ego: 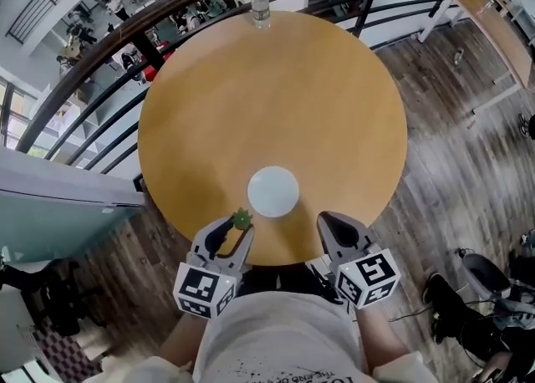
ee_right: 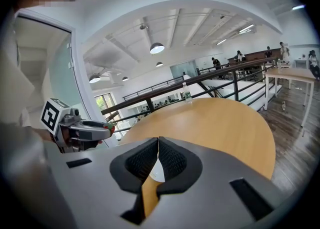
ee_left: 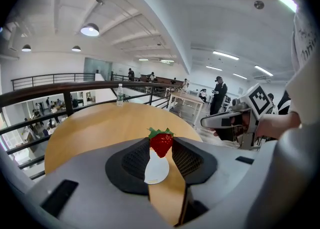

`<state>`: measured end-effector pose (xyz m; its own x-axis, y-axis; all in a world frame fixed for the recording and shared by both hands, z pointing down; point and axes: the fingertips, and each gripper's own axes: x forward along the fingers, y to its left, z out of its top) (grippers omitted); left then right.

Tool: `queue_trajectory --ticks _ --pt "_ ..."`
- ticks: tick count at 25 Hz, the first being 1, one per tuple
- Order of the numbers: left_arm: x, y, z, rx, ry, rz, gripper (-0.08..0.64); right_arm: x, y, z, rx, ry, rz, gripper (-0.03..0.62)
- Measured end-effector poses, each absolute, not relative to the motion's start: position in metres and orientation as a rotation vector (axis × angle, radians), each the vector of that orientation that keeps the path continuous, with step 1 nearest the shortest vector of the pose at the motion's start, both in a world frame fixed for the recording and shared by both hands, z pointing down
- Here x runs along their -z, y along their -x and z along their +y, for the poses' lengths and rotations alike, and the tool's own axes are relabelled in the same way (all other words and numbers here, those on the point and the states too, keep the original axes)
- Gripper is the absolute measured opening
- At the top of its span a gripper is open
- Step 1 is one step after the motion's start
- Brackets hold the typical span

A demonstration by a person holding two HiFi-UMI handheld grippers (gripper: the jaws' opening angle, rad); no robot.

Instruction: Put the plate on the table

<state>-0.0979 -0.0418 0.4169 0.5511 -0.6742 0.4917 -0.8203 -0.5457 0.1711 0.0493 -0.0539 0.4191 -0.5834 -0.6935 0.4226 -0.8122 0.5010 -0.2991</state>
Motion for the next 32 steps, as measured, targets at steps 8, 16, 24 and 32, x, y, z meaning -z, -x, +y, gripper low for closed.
queue_trajectory --ticks 8,16,24,32 --pt "-0.448 0.101 -0.067 -0.58 -2.398 -1.182 0.153 -0.445 -0.042 -0.072 -0.731 -1.29 -2.47 0.026" --pt "-0.491 0.089 -0.094 -0.654 -2.369 -1.142 0.153 -0.477 -0.046 -0.088 -0.798 -1.284 -2.438 0.026" --pt "-0.524 0.063 -0.119 -0.713 -2.378 -1.099 0.153 -0.503 -0.06 -0.105 -0.858 -1.296 -2.416 0.026" --pt "-0.553 0.058 -0.12 -0.792 -2.39 -1.062 0.153 -0.514 -0.058 -0.099 -0.896 -1.31 -2.381 0.026"
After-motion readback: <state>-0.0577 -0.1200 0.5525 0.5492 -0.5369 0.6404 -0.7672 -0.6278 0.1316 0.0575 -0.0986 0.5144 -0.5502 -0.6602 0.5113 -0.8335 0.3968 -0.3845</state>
